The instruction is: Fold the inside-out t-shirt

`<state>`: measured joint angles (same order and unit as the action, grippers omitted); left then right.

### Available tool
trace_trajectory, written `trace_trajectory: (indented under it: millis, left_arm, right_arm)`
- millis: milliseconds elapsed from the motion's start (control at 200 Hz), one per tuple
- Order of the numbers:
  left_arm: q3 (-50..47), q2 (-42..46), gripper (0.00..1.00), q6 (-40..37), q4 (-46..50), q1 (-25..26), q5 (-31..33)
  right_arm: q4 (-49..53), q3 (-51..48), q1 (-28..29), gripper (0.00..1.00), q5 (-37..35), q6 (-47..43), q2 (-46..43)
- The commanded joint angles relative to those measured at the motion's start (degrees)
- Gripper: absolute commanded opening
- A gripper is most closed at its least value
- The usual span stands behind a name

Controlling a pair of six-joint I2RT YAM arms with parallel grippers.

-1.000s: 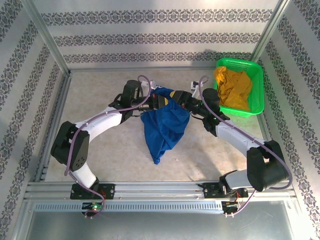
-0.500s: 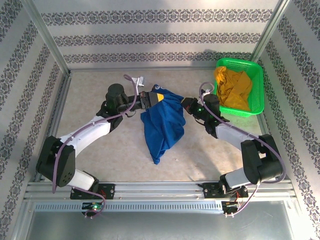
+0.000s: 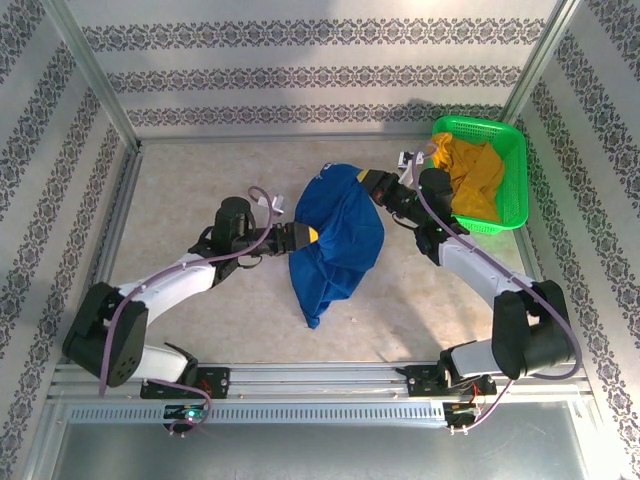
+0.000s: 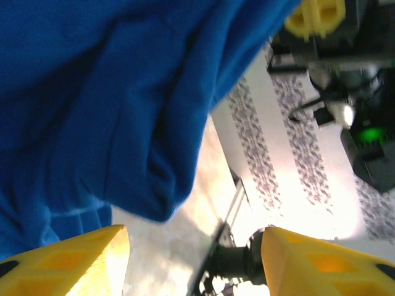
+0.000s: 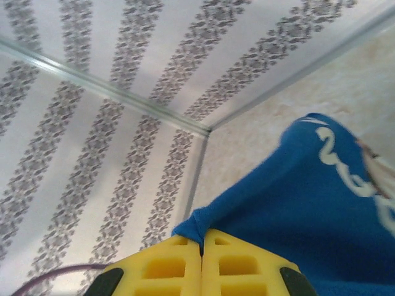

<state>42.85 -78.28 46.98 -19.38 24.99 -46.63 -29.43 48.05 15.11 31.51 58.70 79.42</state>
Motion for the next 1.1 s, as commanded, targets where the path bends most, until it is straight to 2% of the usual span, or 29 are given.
trace_trajectory:
  millis: [0,125,375,555,914,959,1059,1094]
  left_arm:
    - [7.2,2.1,0.61,-8.9,7.9,-0.4,11.4]
    - [14.7,-1.9,0.61,-14.2,13.6,0.0,14.3]
    - [23.3,-9.7,0.61,-22.4,19.4,2.4,13.3]
    - [23.1,-11.3,0.63,-23.7,19.6,5.4,12.3]
    - [26.8,-17.9,0.61,-24.5,21.6,7.3,17.8]
    - [27.4,-19.2,0.56,-24.4,21.5,7.3,18.5]
    - [28.8,-20.8,0.21,-24.7,21.5,7.0,18.3]
    - [28.8,-20.4,0.12,-24.7,21.5,6.7,17.7]
  right_arm:
    - [-1.3,1.2,-0.3,0.00,6.6,-1.5,-2.4]
    - [-0.4,1.1,-0.2,0.00,9.3,-2.4,-3.3]
    - [-0.4,1.9,0.6,0.00,11.5,-2.5,-2.3]
    - [-0.5,2.1,2.0,0.00,11.0,-2.4,-2.1]
    - [-0.6,2.2,4.2,0.00,11.7,-1.8,-3.3]
    - [-0.8,2.2,4.1,0.00,12.1,-1.7,-3.5]
    - [-0.7,0.8,3.4,0.00,12.3,-1.8,-4.3]
    - [-0.5,-0.3,2.7,0.00,11.7,-1.8,-4.9]
